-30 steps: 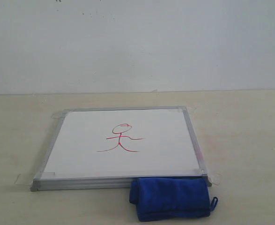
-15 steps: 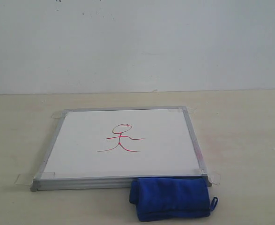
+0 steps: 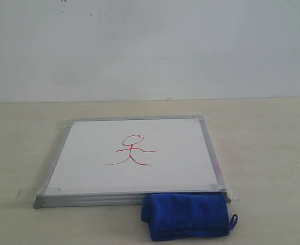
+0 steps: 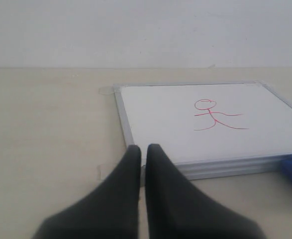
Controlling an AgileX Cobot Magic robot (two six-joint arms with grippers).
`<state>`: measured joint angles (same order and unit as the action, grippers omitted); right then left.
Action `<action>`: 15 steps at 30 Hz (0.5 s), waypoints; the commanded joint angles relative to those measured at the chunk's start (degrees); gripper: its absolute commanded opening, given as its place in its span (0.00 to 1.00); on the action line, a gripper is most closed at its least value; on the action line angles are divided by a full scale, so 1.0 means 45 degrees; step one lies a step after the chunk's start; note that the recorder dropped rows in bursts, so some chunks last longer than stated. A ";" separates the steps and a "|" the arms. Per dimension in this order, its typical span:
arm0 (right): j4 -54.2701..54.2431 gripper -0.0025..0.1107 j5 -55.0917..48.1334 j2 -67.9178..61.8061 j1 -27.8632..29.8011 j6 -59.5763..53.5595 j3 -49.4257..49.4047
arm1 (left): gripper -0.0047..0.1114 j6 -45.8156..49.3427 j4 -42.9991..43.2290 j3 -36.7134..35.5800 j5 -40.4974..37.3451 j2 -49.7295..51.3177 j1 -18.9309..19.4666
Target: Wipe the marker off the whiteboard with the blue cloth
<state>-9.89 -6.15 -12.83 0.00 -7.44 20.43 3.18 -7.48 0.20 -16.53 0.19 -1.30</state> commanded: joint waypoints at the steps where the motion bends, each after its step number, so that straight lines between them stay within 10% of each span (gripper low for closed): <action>1: -0.0007 0.02 0.0152 -0.0105 0.0016 0.0252 0.0107 | 0.07 0.0069 -0.0008 -0.0045 0.0040 -0.0043 0.0017; 15: -0.0962 0.02 -0.3401 -0.2421 0.0007 -0.2469 0.1785 | 0.07 0.0069 -0.0008 -0.0045 0.0040 -0.0043 0.0017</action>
<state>-11.35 -14.59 -19.27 0.00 -11.86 25.18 3.18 -7.48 0.20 -16.53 0.19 -1.30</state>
